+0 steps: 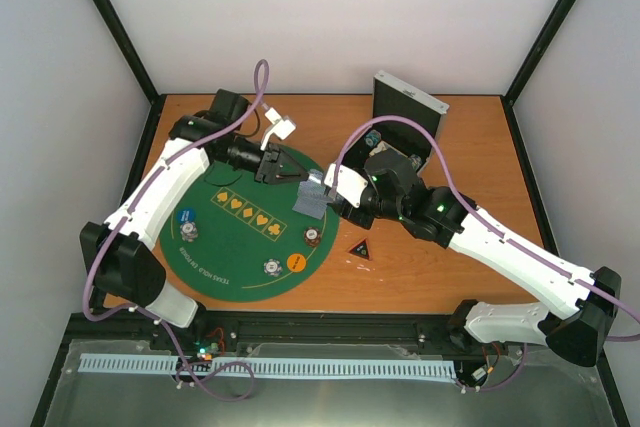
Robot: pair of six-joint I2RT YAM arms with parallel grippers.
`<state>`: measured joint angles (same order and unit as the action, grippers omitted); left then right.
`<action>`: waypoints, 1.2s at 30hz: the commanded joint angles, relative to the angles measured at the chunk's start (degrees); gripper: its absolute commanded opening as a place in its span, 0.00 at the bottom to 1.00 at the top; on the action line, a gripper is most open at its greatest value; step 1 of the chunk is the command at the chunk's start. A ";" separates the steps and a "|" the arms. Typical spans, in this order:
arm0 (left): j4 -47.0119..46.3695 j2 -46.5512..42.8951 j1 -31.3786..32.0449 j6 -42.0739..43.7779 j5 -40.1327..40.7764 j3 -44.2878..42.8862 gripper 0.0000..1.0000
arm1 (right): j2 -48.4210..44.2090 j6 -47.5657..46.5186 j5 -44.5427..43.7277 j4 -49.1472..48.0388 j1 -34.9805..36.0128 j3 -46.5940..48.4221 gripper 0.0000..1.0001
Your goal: Distribute texas hold em gaming equipment
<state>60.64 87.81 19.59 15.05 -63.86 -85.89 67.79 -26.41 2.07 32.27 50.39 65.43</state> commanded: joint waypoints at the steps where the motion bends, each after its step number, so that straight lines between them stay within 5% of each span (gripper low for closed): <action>1: 0.89 0.32 0.44 1.28 -1.80 -1.26 0.23 | -0.19 -0.41 -0.41 -1.95 -0.29 0.48 0.52; 5: 1.48 0.30 0.53 1.93 -1.89 -1.19 0.01 | -0.30 -0.38 -0.66 -1.93 -0.29 0.40 0.52; 12: 2.67 -0.72 -0.02 3.55 -1.05 -2.48 0.01 | -0.68 -0.46 -1.13 -1.79 -0.70 -0.37 0.52; 25: 3.27 -5.21 -10.34 3.88 2.19 -7.49 0.01 | -1.80 -0.40 -0.22 -2.42 -4.01 -2.57 0.51; 31: -2.05 -6.09 -31.16 -4.95 3.87 -7.80 0.01 | -1.76 -0.22 0.72 -2.83 -4.25 -2.60 0.51; 36: -2.42 -5.03 -48.87 -3.52 4.41 0.22 0.01 | -1.95 -0.41 1.74 -2.95 -4.25 -2.46 0.51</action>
<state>58.37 82.24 -19.62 12.12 -59.61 -90.50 67.24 -26.61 2.44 31.64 46.57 62.87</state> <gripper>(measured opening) 0.018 0.518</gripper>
